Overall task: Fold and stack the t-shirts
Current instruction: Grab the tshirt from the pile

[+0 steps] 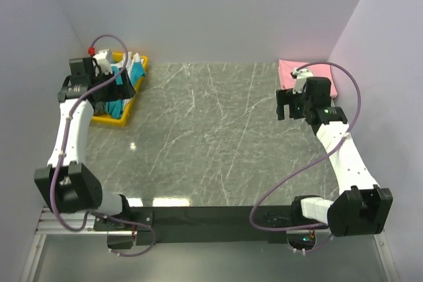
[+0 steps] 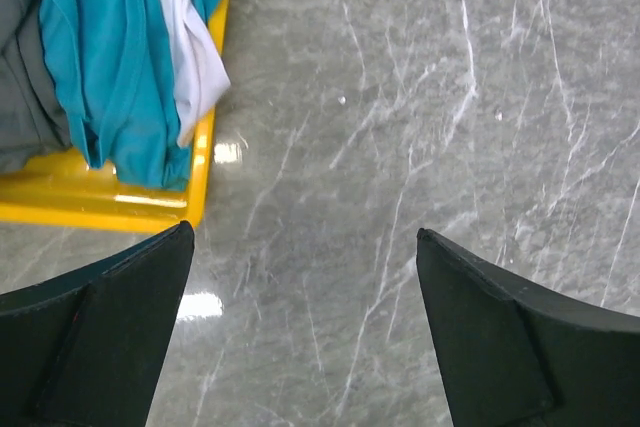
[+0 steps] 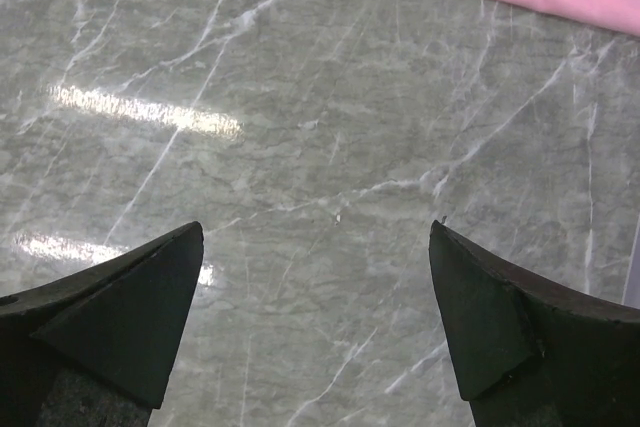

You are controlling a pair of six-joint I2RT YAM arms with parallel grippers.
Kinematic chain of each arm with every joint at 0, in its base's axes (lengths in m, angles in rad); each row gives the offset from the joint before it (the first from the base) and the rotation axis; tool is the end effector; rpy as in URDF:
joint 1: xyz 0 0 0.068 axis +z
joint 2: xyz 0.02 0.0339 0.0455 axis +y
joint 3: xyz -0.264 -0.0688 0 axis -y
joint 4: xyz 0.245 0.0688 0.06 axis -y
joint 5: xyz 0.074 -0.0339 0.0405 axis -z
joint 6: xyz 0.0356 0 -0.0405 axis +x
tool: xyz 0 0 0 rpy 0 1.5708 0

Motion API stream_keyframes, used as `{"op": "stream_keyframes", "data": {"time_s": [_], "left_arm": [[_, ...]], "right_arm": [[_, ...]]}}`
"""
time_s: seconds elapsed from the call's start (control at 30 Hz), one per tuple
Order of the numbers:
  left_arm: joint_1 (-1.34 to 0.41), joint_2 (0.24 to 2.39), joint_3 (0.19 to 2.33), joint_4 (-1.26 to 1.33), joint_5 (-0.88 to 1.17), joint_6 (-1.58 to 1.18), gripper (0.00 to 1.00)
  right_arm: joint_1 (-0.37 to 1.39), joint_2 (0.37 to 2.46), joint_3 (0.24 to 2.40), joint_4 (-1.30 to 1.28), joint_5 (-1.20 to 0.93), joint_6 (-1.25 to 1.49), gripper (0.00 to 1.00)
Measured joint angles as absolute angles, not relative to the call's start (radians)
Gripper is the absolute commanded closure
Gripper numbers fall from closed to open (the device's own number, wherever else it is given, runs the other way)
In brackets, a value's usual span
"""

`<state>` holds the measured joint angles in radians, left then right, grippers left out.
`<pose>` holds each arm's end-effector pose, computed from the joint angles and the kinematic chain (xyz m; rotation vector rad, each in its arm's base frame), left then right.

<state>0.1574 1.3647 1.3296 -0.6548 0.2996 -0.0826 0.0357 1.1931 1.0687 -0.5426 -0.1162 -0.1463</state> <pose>0.2942 0.0361 0.3545 -0.1097 2.2384 -0.2978 0.2588 0.0134 0.3204 -0.2656 2.2176 0.0698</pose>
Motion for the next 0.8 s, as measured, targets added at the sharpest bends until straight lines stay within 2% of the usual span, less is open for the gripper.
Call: {"op": "stream_keyframes", "data": {"time_s": [0.33,0.5,0.67,0.8], "left_arm": [[0.313,1.686,1.689,-0.727,0.35,-0.064,0.02],[0.405,1.847,1.929,-0.741,0.339,-0.052,0.15],[0.465,1.994,2.082,-0.751,0.299,-0.015,0.3],[0.479,2.098,2.111,-0.747,0.254,0.027,0.33]], "right_arm": [[0.036,1.272,1.124,-0.58,-0.123,-0.15,0.0],[0.036,1.304,1.153,-0.604,-0.136,-0.15,0.0],[0.036,1.348,1.166,-0.611,-0.145,-0.15,0.0],[0.036,1.364,1.166,-0.616,-0.148,-0.151,0.0]]}}
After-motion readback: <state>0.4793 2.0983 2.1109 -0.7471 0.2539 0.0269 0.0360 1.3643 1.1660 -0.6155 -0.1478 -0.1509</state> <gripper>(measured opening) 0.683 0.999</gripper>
